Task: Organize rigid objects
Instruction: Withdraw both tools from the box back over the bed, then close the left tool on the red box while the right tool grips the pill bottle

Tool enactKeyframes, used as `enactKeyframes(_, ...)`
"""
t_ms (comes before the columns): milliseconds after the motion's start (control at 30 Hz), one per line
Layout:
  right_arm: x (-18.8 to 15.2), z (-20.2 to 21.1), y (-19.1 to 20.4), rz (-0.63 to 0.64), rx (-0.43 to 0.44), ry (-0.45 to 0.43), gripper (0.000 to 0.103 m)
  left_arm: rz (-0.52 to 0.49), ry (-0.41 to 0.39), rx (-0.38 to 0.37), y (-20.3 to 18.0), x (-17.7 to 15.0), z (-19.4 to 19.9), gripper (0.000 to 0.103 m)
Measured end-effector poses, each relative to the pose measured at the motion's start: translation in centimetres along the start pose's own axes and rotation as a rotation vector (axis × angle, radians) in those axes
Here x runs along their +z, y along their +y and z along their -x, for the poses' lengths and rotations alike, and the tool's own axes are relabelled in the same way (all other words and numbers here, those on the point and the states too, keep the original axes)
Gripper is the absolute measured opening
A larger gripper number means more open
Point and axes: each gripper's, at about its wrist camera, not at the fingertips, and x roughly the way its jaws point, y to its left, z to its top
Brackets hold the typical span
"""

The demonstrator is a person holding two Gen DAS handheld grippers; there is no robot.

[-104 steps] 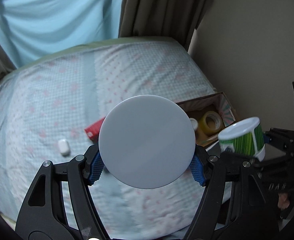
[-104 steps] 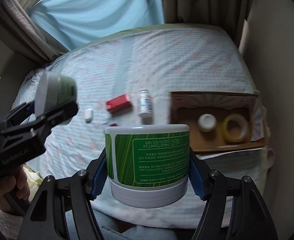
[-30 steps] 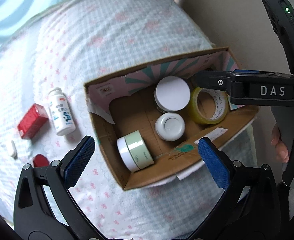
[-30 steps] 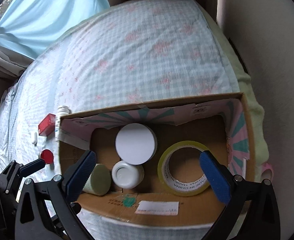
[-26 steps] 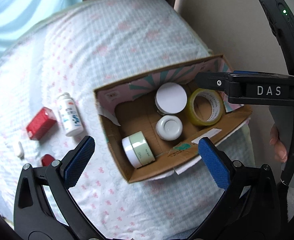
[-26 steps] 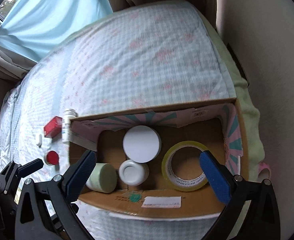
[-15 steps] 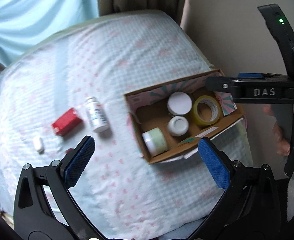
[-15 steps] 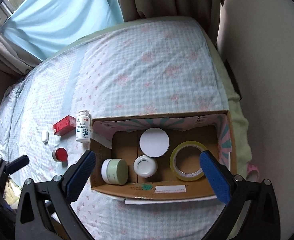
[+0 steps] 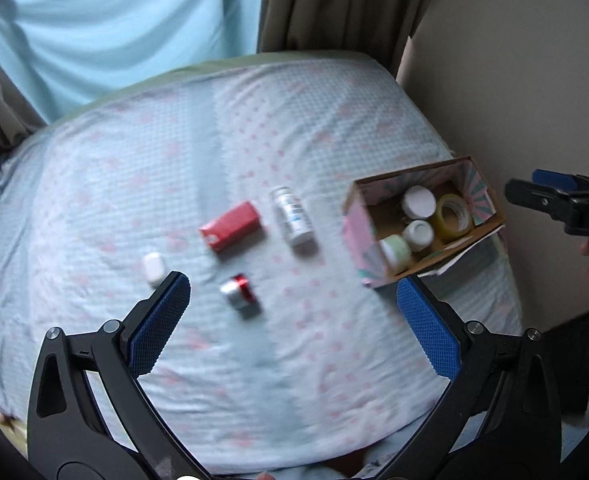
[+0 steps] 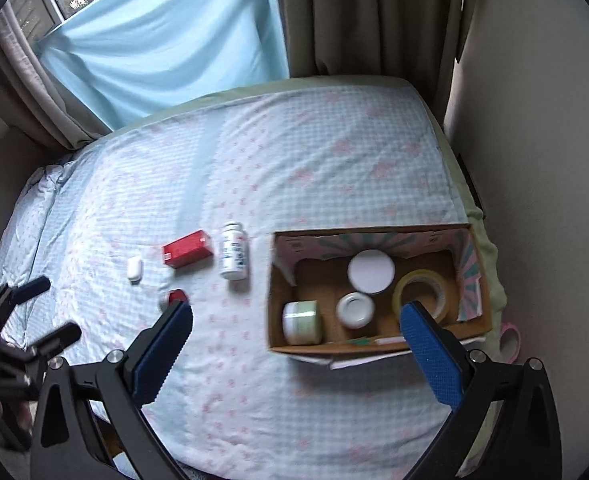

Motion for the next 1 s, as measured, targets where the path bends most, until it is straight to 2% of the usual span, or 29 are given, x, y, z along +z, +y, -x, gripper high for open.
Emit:
enactKeyframes(100,-1.0,-0.1,2.9,-0.022,0.0,0.004,0.103,-0.027,-0.013,0.012,3.6,-0.6,1.3,0.103)
enactKeyframes(233,-2.3,-0.7,6.9,-0.039,-0.01,0.018,0.103,-0.047,-0.024,-0.007,7.6,-1.1,2.2,0.103)
enactKeyframes(400,-3.2,-0.9,11.9,-0.06,-0.026,-0.002,0.103,-0.092,-0.003,-0.05,12.3,-1.0,2.0,0.103)
enactKeyframes(567,-3.7,-1.6,15.8,-0.096,-0.035,-0.017,0.103,-0.177,0.01,-0.073,15.2,-0.1,1.1,0.103)
enactKeyframes(767,-3.4,-3.7,18.3,-0.104,-0.051,0.011,0.103,-0.278,0.059,-0.12,16.9,2.3,-2.2,0.103)
enactKeyframes(1000,-1.6,-8.9,18.4,-0.029,-0.113,0.081,0.103,-0.386,0.151,-0.137,15.6,5.6,-9.9,0.103)
